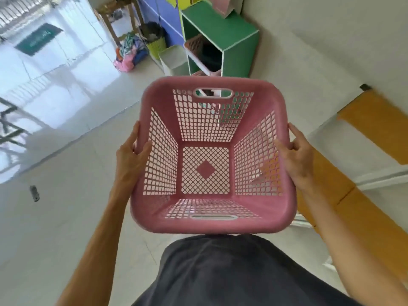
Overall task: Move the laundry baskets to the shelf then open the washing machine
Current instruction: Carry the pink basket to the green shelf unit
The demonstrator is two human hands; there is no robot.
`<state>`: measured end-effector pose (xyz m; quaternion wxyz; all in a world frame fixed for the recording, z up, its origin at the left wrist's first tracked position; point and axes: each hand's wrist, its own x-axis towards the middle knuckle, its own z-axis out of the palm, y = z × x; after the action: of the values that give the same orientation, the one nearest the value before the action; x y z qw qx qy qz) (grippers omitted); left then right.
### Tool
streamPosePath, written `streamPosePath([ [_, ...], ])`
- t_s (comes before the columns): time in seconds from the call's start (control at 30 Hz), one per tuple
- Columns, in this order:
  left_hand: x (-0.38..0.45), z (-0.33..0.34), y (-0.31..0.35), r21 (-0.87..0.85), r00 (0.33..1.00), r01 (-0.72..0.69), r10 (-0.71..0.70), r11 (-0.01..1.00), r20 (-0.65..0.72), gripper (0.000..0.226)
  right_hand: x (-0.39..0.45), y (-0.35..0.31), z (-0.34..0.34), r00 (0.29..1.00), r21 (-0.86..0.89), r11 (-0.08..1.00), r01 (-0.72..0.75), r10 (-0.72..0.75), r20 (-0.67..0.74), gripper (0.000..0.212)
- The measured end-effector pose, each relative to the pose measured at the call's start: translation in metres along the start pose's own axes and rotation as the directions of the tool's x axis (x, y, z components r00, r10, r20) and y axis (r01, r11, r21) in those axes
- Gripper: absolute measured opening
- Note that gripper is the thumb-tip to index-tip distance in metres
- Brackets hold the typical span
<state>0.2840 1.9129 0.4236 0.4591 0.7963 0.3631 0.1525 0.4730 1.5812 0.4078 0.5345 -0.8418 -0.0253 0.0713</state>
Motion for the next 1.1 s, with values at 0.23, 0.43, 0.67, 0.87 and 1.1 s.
streamPosePath([
  [0.23, 0.199, 0.034, 0.046, 0.238, 0.954, -0.218, 0.155, 0.946, 0.257, 0.064, 0.046, 0.006, 0.049, 0.944, 0.146, 0.975, -0.168, 0.202, -0.262, 0.057],
  [0.43, 0.301, 0.142, 0.086, 0.199, 0.854, -0.396, 0.28, 0.896, 0.438, 0.062, 0.096, 0.04, 0.056, 0.794, 0.209, 0.932, -0.298, 0.363, -0.488, 0.058],
  [0.67, 0.39, 0.239, 0.087, 0.214, 0.715, -0.546, 0.318, 0.81, 0.623, 0.062, 0.162, 0.068, 0.082, 0.687, 0.218, 0.898, -0.381, 0.433, -0.584, 0.055],
  [0.87, 0.46, 0.333, 0.038, 0.283, 0.616, -0.605, 0.212, 0.744, 0.759, 0.071, 0.226, 0.129, 0.108, 0.677, 0.152, 0.833, -0.532, 0.526, -0.514, 0.06],
  [1.1, 0.51, 0.459, -0.053, 0.256, 0.443, -0.678, 0.106, 0.689, 0.89, 0.071, 0.311, 0.245, 0.131, 0.649, -0.058, 0.659, -0.75, 0.715, -0.261, 0.067],
])
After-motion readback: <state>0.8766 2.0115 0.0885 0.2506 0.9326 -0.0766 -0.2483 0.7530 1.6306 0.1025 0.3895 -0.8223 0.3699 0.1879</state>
